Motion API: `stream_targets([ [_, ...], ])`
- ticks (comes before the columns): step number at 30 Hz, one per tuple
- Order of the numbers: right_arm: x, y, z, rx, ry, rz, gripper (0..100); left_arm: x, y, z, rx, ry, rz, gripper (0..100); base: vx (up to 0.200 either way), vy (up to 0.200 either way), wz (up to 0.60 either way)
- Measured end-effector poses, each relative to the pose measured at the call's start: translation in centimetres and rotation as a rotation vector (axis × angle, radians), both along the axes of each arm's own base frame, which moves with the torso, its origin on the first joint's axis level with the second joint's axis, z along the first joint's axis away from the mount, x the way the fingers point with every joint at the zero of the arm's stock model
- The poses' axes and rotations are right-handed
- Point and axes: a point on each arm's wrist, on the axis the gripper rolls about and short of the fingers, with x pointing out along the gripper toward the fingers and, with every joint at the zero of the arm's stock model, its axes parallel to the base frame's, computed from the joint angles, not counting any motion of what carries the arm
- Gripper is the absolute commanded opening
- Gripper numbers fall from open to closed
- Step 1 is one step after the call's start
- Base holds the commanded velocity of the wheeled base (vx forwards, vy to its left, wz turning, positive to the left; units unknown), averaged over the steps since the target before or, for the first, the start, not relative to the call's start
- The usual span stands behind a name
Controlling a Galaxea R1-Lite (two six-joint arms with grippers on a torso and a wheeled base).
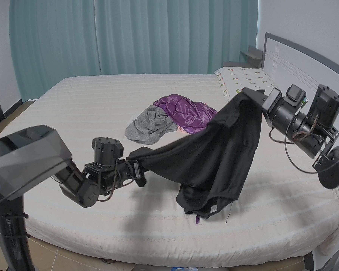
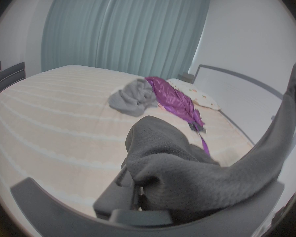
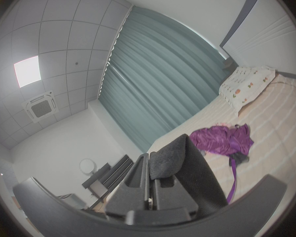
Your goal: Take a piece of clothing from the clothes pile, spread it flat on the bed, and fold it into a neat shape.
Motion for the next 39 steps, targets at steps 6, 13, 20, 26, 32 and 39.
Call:
stream_targets([
  [6,2.7,-0.7,3.0,0.023,-0.126,-0.106,0,-1.4,2.3,6.0,-0.079,-0.052,0.037,0,0.0,0.0,0.0],
  [13,3.6,-1.3,4.6,0.005,-0.203,-0.16,0,-3.5,3.9,12.5,-0.235,-0.144,0.062,0,0.0,0.0,0.0],
  [20,2.8,-1.4,-0.1,-0.049,-0.038,-0.137,0,-5.7,4.4,12.6,-0.313,-0.059,0.092,0,0.0,0.0,0.0],
  [26,1.2,-1.6,-4.4,-0.019,0.167,-0.104,0,-8.0,3.8,9.9,-0.37,0.098,0.113,0,0.0,0.0,0.0],
  [32,-0.4,-1.4,-6.9,-0.038,0.276,-0.085,0,-9.5,3.2,8.1,-0.391,0.191,0.119,0,0.0,0.0,0.0],
  [39,-1.6,-1.5,-8.6,-0.064,0.342,-0.076,0,-10.3,3.1,7.4,-0.381,0.221,0.116,0,0.0,0.0,0.0],
])
